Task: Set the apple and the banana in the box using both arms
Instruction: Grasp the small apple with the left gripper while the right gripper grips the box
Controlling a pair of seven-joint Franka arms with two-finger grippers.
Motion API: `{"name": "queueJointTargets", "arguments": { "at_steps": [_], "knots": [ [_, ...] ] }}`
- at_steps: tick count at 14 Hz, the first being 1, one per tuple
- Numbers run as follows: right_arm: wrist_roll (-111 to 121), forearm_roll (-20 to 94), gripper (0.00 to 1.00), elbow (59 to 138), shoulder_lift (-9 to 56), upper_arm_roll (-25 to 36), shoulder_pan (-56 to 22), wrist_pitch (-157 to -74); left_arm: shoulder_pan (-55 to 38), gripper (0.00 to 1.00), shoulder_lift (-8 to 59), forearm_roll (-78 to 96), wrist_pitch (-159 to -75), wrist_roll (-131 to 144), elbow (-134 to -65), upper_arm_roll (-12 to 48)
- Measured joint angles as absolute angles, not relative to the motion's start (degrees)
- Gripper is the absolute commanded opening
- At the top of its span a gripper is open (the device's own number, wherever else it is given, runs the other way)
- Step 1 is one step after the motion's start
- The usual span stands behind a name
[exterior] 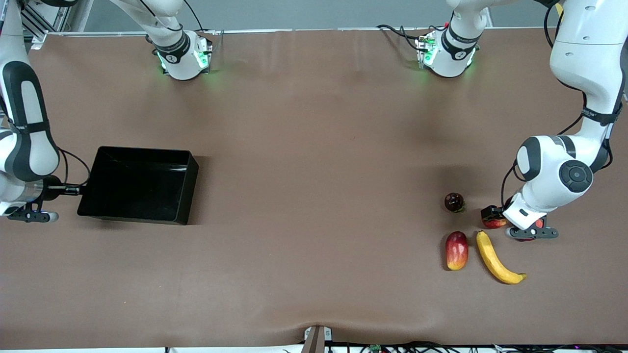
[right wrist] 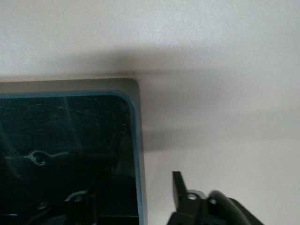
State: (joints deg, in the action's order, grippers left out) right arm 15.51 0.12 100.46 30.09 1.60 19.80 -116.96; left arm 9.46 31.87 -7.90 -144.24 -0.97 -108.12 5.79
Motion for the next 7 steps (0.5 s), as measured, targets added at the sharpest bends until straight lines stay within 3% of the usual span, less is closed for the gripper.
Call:
{"name": "queueJointTargets", "arguments": {
  "at_steps": [1,5,7],
  "knots": [
    [15.5,0.1,0.0,101.4,30.1,1.6,20.0,-117.2,9.5,0.71,32.0,-7.9,-144.2,-1.0,-108.1,5.8],
    [15.6,0.3,0.0,102.7,30.0,1.4,20.2,-116.8,9.5,0.0,32.2,-7.9,-144.3,-1.0,-108.0,5.8],
    [15.7,0.5,0.0,102.0,29.5,1.0,20.2,-113.2,9.5,0.0,32.2,-8.0,-144.3,-1.0,-108.0,5.8]
  ]
}}
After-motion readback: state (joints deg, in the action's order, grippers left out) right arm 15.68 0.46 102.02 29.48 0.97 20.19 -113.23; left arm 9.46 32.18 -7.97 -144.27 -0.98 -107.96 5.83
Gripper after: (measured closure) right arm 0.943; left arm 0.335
